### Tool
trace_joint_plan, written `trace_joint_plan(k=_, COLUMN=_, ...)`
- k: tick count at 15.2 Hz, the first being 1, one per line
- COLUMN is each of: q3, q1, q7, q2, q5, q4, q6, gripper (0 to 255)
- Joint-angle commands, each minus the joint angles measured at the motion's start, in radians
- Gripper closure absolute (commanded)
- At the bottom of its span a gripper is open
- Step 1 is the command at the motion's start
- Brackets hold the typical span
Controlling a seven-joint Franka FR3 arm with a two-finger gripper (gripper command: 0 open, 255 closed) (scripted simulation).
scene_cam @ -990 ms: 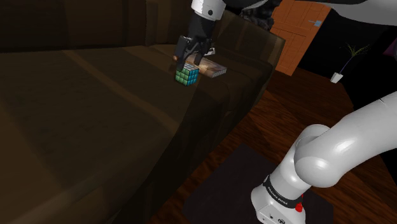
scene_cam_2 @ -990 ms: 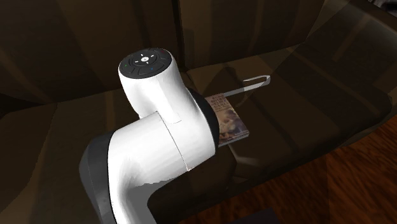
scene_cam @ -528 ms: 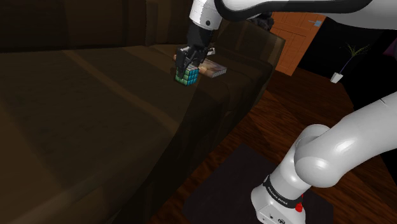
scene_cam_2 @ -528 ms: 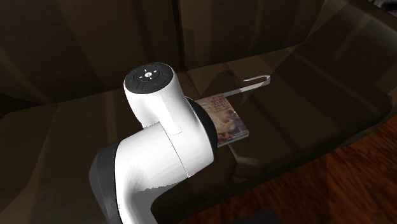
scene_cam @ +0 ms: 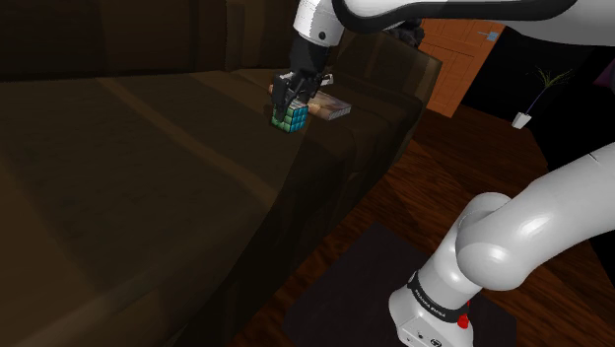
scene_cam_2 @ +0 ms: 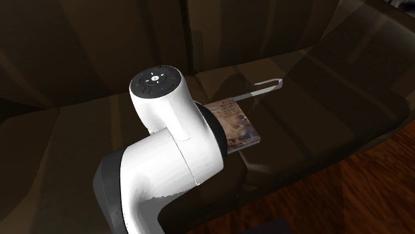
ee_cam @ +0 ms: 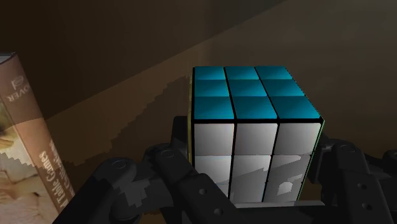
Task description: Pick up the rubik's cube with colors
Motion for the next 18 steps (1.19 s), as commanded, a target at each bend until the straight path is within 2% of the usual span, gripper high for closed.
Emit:
trace_joint_plan(k=1, q3=0.0, q1=0.0, q7=0.0, q2=0.002, q5=0.0, q4=0.001, q6=0.0, gripper=255)
trace_joint_plan(k=16, q3=-0.005, q1=-0.006, q7=-0.005, q2=0.029, q5=-0.007, q4=0.228, q6=-0.201, gripper=255)
trace_joint_plan(k=18, q3=-0.005, q1=-0.006, q7=-0.005, q2=0.03, q5=-0.007, q4=0.23, q6=-0.203, gripper=255)
